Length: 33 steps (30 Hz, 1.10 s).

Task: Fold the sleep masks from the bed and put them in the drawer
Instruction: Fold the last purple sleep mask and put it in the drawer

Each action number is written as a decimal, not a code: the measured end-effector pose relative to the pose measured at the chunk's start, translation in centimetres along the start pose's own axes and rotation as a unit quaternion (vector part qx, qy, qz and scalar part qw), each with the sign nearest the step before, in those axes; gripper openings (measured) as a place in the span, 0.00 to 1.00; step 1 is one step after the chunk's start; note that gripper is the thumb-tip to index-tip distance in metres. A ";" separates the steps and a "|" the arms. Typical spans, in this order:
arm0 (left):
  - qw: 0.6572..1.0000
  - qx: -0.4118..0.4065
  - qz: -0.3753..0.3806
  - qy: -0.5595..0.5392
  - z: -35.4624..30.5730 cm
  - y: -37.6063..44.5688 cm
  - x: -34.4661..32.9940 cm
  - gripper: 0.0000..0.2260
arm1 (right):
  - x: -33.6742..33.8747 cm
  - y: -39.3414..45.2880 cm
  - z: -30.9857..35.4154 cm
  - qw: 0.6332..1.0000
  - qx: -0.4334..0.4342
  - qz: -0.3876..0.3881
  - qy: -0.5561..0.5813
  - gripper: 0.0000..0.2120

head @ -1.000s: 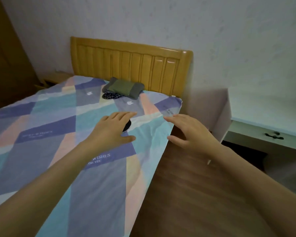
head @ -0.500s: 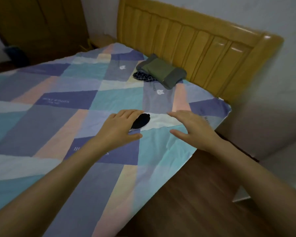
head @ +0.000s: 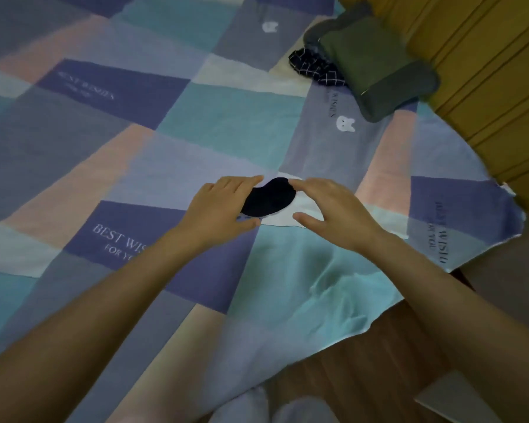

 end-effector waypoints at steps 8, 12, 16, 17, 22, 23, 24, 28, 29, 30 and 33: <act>0.995 0.093 0.017 -0.013 8.7 8.9 -8.9 0.33 | -13.3 8.1 -7.1 0.998 0.014 0.064 0.025 0.30; 0.994 0.105 0.043 0.009 11.9 10.7 -13.6 0.33 | -19.5 10.2 -8.6 0.994 0.032 0.102 0.016 0.33; 0.992 0.099 0.064 0.054 14.2 11.5 -16.9 0.35 | -23.6 11.1 -9.8 0.992 0.058 0.113 -0.012 0.34; 0.991 0.099 0.068 0.059 14.7 11.7 -17.4 0.35 | -24.2 11.3 -10.0 0.991 0.063 0.116 -0.016 0.34; 0.991 0.088 0.070 0.079 15.8 12.0 -18.5 0.36 | -26.0 11.7 -10.2 0.990 0.072 0.111 -0.042 0.37; 0.990 0.087 0.069 0.085 15.8 12.1 -18.7 0.34 | -26.2 11.8 -10.1 0.990 0.073 0.110 -0.050 0.38; 0.990 0.085 0.065 0.095 15.8 12.1 -18.8 0.32 | -26.4 12.0 -10.0 0.990 0.072 0.109 -0.058 0.38; 0.993 0.057 0.027 0.096 15.7 12.4 -18.6 0.19 | -27.0 12.5 -9.6 0.990 0.057 0.109 -0.070 0.35; 0.995 0.055 0.011 0.083 15.6 12.5 -18.4 0.18 | -27.0 12.6 -9.5 0.992 0.048 0.100 -0.063 0.34; 0.996 0.057 -0.011 0.065 15.5 12.5 -18.2 0.16 | -26.9 12.7 -9.3 0.994 0.036 0.085 -0.053 0.32; 0.992 0.102 -0.064 -0.049 15.4 12.1 -17.7 0.11 | -26.1 13.0 -9.0 0.999 0.012 0.030 -0.024 0.29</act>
Point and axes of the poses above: each hand's wrist, its own y-axis towards the middle knuckle, its own x-axis out of the back of the hand, z = x × y, the point moved 2 cm from there along y, towards the middle knuckle, and after that the axes turned 15 degrees about -y, right-handed, at the moved point
